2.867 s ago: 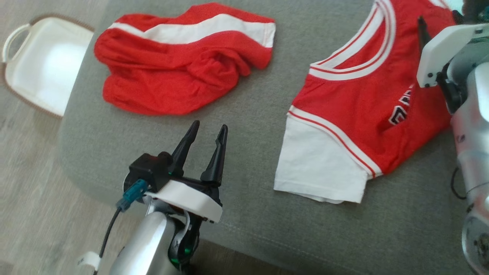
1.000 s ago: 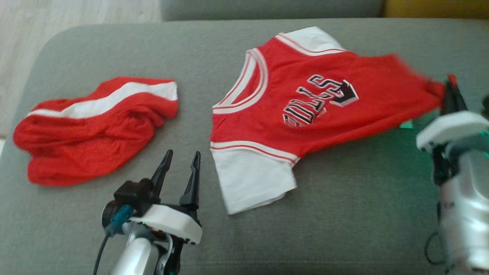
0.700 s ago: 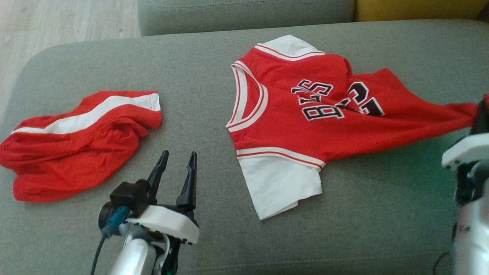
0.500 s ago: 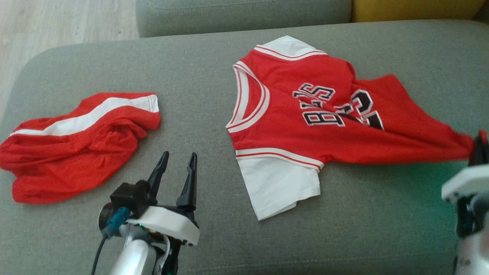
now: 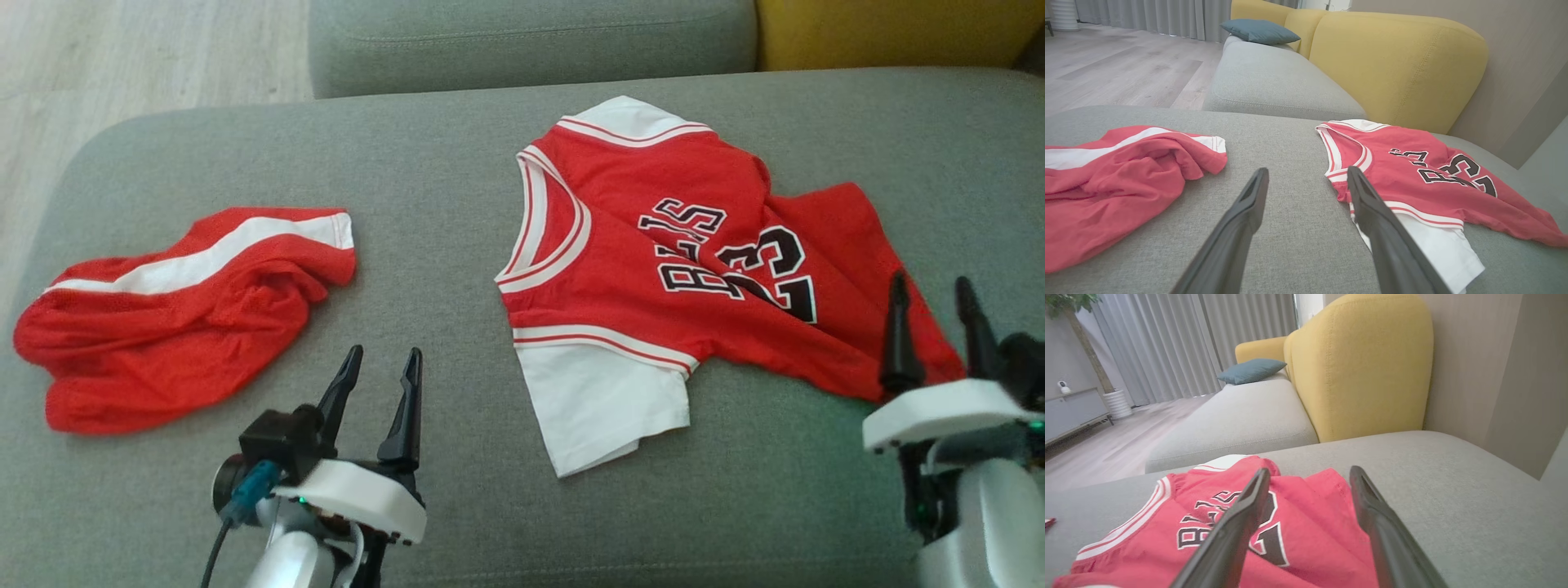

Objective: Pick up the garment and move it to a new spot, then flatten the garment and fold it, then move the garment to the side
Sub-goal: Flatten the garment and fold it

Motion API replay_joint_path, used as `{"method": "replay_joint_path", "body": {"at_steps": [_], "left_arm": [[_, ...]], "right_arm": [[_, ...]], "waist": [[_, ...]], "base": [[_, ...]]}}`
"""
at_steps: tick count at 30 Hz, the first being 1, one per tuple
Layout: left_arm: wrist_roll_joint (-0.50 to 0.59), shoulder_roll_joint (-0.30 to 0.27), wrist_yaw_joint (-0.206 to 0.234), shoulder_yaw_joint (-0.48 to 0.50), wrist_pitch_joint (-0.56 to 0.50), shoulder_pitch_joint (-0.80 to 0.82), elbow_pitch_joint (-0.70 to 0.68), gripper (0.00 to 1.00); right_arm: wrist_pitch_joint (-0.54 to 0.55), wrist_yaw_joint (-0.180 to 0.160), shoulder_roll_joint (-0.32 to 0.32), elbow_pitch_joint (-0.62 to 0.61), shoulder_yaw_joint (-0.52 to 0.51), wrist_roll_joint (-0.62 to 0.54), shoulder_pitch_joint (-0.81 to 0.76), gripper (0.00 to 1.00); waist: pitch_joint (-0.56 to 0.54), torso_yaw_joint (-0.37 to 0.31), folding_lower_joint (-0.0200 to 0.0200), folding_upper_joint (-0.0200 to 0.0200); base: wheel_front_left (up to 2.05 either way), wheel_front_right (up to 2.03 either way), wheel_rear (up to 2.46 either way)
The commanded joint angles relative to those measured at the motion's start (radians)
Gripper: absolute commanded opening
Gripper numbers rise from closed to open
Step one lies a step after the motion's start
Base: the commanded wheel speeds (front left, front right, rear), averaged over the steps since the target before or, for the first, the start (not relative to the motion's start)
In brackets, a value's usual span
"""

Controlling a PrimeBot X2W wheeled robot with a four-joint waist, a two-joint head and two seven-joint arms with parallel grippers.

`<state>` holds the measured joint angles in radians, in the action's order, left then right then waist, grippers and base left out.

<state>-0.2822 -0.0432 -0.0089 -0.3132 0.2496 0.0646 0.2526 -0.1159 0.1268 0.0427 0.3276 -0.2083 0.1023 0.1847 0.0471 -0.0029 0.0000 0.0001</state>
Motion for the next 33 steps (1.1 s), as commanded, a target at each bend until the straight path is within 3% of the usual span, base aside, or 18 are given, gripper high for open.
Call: {"method": "replay_joint_path", "body": {"at_steps": [1,8,14,19,26,33], "left_arm": [[0.01,-0.007,-0.001,0.026,0.012,0.022,-0.033,1.0],[0.013,-0.007,0.001,0.018,0.012,0.021,-0.032,1.0],[0.013,-0.007,-0.007,0.01,0.012,0.04,-0.032,1.0],[0.01,-0.007,-0.016,-0.001,0.012,0.069,-0.026,1.0],[-0.001,-0.007,-0.025,-0.019,0.012,0.105,-0.019,1.0],[-0.008,-0.007,-0.03,-0.022,0.012,0.123,-0.018,1.0]], "right_arm": [[-0.015,0.004,0.008,-0.042,0.041,0.016,0.001,1.0],[-0.001,0.004,0.008,-0.06,0.1,0.02,0.018,1.0],[0.095,0.004,0.008,-0.005,0.078,-0.035,0.151,1.0],[0.203,0.004,0.011,0.122,-0.019,-0.091,0.319,1.0],[0.3,0.004,0.081,0.339,-0.194,-0.226,0.513,1.0],[0.374,0.004,0.112,0.503,-0.323,-0.321,0.637,1.0]], "waist": [[-0.002,0.008,0.0,-0.0001],[0.006,0.051,0.0,-0.0001],[0.053,0.112,0.0,-0.0001],[0.111,0.176,0.0,-0.0001],[0.17,0.263,0.0,-0.0001],[0.208,0.305,0.0,-0.0001]], "base": [[0.0,0.0,0.0],[0.0,0.0,0.0],[0.0,0.0,0.0],[0.0,0.0,0.0],[0.0,0.0,0.0],[0.0,0.0,0.0]]}}
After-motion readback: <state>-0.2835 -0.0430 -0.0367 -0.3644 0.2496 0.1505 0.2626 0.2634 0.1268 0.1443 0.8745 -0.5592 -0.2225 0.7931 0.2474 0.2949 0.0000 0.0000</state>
